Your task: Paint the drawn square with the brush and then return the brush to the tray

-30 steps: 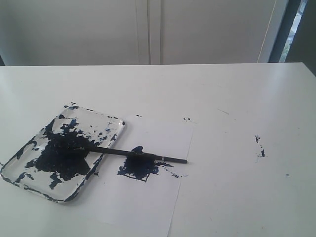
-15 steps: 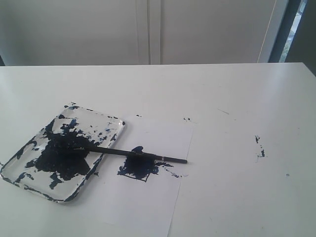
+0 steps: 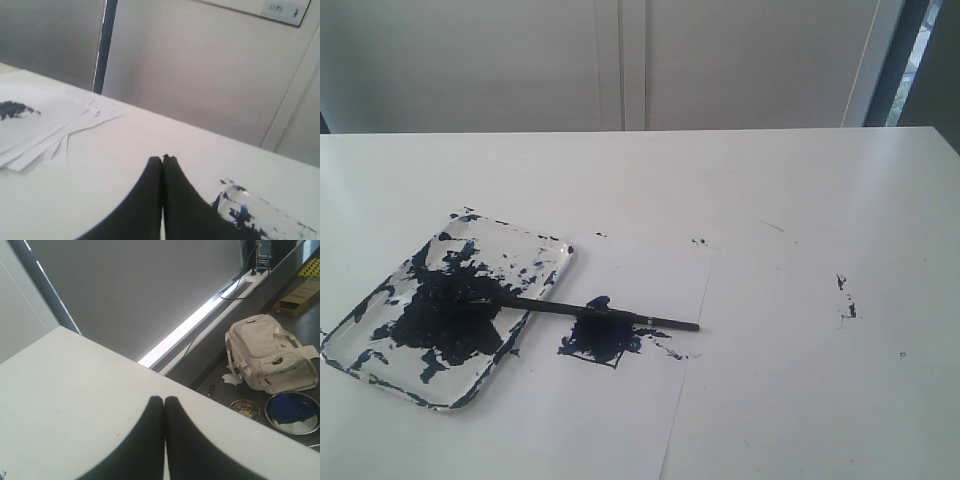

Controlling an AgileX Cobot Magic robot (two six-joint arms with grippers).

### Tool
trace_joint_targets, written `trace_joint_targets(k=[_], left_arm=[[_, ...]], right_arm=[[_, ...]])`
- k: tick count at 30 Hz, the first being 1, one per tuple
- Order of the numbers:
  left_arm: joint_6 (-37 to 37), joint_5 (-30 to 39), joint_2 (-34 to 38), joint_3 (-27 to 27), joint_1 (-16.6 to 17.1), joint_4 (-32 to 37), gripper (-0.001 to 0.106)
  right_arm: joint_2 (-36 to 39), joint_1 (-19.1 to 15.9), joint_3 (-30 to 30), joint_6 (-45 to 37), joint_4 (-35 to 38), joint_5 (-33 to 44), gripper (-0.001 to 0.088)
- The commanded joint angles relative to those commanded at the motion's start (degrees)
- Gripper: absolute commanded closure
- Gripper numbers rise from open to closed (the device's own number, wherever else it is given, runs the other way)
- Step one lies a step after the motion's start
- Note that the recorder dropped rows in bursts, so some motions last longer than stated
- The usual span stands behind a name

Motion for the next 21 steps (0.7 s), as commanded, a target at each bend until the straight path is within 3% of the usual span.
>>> trace_joint_targets(k=[8,15,18,21], left_arm=[[6.0,1.6,0.0,0.0,0.0,-8.9,0.105],[9.2,1.4,0.0,0.0,0.0,-10.1,0.105],[21.0,1.3,0.0,0.0,0.0,-16.1,0.105],[41.8,1.3,0.0,0.0,0.0,-33.1,0.105]], right_arm=[[0.0,0.0,0.0,0.0,0.0,0.0,0.0868],[0.0,0.0,0.0,0.0,0.0,0.0,0.0868],[0.0,0.0,0.0,0.0,0.0,0.0,0.0868],[0.0,0.0,0.0,0.0,0.0,0.0,0.0868]])
